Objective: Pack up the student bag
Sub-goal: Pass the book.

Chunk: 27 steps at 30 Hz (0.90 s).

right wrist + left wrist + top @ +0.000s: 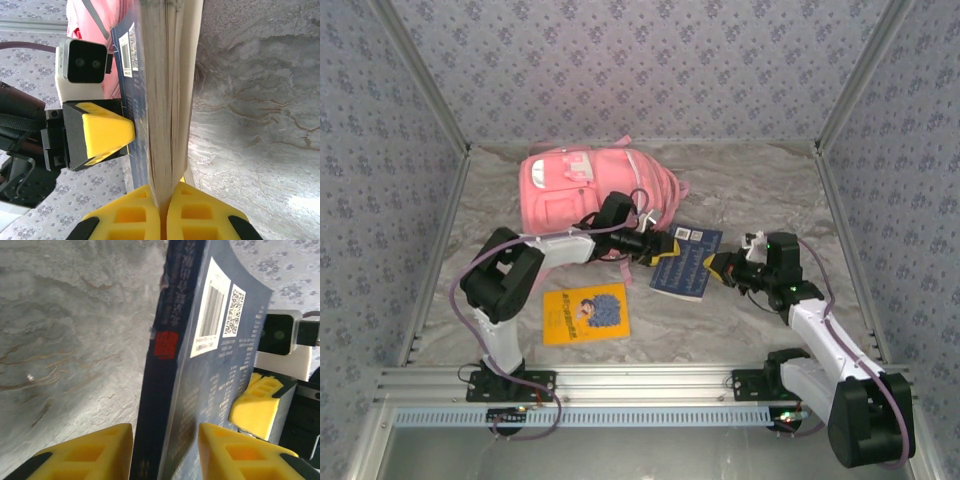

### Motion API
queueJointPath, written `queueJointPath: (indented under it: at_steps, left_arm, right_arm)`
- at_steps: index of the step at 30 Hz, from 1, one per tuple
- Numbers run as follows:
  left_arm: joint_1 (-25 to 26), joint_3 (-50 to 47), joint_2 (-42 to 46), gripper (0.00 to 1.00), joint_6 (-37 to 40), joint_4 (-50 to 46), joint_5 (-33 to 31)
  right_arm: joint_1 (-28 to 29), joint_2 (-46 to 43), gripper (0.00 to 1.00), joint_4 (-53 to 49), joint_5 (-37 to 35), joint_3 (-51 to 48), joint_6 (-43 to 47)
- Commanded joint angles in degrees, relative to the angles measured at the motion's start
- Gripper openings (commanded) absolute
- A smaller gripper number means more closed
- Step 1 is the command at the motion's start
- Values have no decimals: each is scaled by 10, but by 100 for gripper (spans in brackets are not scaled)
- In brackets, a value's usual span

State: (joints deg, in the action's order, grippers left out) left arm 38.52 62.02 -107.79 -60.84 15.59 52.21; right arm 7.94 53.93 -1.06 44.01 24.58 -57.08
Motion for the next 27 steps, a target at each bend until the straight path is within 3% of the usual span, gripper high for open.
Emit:
queueJointPath:
  at_steps: [1, 3, 5, 9, 12, 18, 27]
  left_arm:
    - [1, -10, -8, 28, -87, 138, 34]
    - [1, -17, -6, 14, -117, 186, 36]
    - [1, -24, -3, 1, -144, 222, 30]
    - [-1, -43, 10, 0, -203, 295, -11]
    - [1, -63, 27, 0, -237, 339, -71]
    - [13, -87, 58, 0, -280, 404, -200]
    - [49, -107, 80, 0, -297, 458, -361]
  right_arm:
    - [-3, 6, 8, 19, 15, 7, -4]
    - [-3, 6, 19, 7, 7, 8, 1]
    - [-3, 7, 43, -17, -13, 12, 10]
    - [-4, 3, 73, -22, -47, 9, 8]
    - [5, -2, 89, 28, -59, -14, -40]
    - [58, -9, 100, 243, -95, -73, -196]
    - [156, -22, 100, 381, -260, -88, -252]
